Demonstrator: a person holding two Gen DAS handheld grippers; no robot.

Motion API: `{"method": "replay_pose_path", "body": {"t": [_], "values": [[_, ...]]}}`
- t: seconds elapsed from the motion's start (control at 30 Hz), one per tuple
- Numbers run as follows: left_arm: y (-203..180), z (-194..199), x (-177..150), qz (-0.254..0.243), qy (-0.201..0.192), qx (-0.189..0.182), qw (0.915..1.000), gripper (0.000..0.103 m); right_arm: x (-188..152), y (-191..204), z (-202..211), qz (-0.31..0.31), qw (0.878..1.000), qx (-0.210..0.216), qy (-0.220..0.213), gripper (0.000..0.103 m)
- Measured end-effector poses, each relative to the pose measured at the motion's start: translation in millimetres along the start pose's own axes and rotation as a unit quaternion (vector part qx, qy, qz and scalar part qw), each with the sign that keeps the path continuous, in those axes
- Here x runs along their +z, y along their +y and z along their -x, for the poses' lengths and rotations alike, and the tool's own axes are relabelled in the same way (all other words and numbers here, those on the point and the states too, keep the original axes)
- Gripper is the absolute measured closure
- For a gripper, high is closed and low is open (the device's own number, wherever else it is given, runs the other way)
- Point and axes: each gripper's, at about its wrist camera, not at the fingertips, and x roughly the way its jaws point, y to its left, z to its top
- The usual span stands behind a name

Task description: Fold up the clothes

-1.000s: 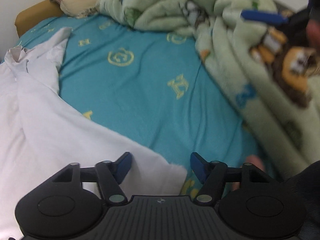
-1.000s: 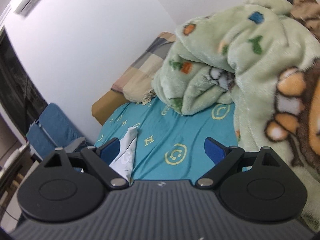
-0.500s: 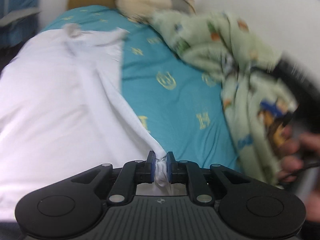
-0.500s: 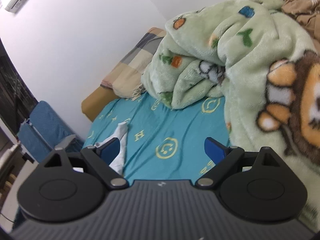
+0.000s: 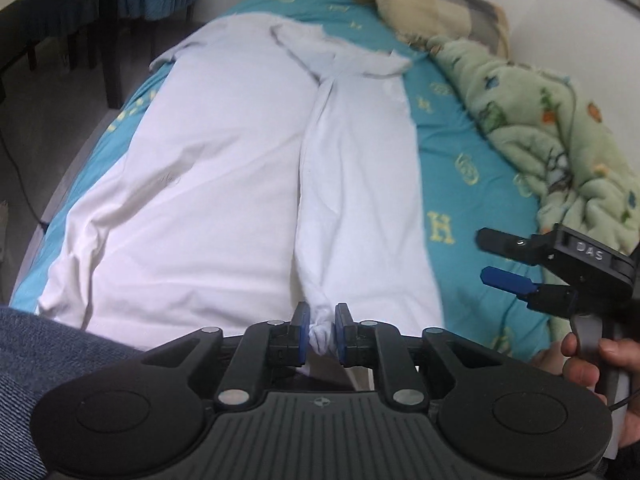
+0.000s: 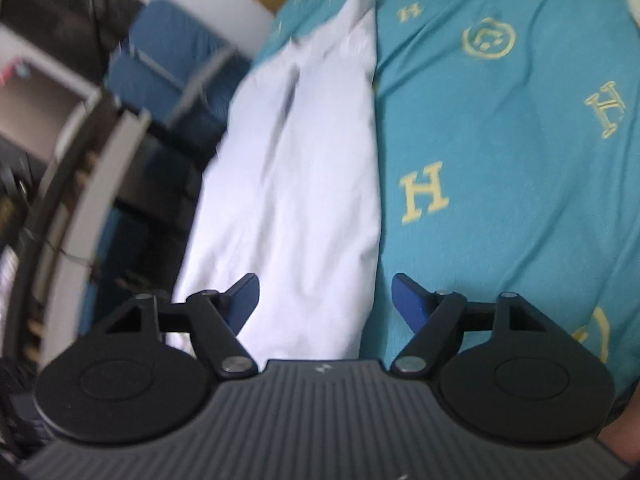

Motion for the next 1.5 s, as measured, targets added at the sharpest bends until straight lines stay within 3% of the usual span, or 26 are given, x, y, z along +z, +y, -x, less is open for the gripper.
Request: {"method": "replay_pose_path", "body": {"t": [0.07,0.13,0.17,0.23,0.37,0.47,0.57,0.7,0.83,0.93,1.1,1.33,1.43,1.5], "values": [[1,0,-4,-0.015,0.002,0.003,0.9999,0.072,-1,10,-1,0.027,0.999,-0.024,-0.013,0.027],[-1,5,-5,-0.024,-0.006,-0.003,0.9997,0.048,-2,18,2,0.048,0.997,-0.041,-0.033,0.027],[-1,9,-5,-0.028,-0.015,-0.010,0.9995,0.044,-1,20,5,0.055,0.996,-0.045,-0.048,0.027],[-10,19,-2,-0.036,-0.039,-0.021,0.9984,0.026,-1,25,18,0.065,0.993,-0.050,-0.084,0.027],[-30,52,8,-0.077,-0.102,-0.019,0.9916,0.019,2,45,49,0.081,0.985,-0.073,-0.136,0.027],[-44,84,20,-0.107,-0.144,-0.022,0.9836,0.005,6,74,78,0.101,0.977,-0.084,-0.168,0.026],[-57,120,32,-0.129,-0.183,-0.030,0.9742,0.003,16,112,115,0.114,0.971,-0.076,-0.198,0.026],[-69,164,50,-0.132,-0.202,-0.037,0.9697,0.003,26,167,167,0.137,0.962,-0.084,-0.220,0.026],[-77,205,66,-0.133,-0.211,-0.024,0.9682,0.003,32,202,206,0.136,0.968,-0.070,-0.200,0.026],[-83,234,78,-0.127,-0.214,-0.014,0.9686,0.003,34,219,223,0.133,0.970,-0.062,-0.196,0.026],[-90,265,100,-0.111,-0.241,-0.016,0.9640,0.001,57,239,231,0.166,0.955,-0.085,-0.230,0.026],[-74,212,142,-0.108,-0.263,-0.044,0.9575,0.001,88,212,166,0.214,0.944,-0.108,-0.227,0.026],[-55,167,152,-0.123,-0.281,-0.012,0.9517,0.001,93,199,116,0.247,0.939,-0.119,-0.206,0.027],[-33,138,156,-0.113,-0.280,0.002,0.9533,0.001,101,191,80,0.255,0.940,-0.115,-0.195,0.027]]}}
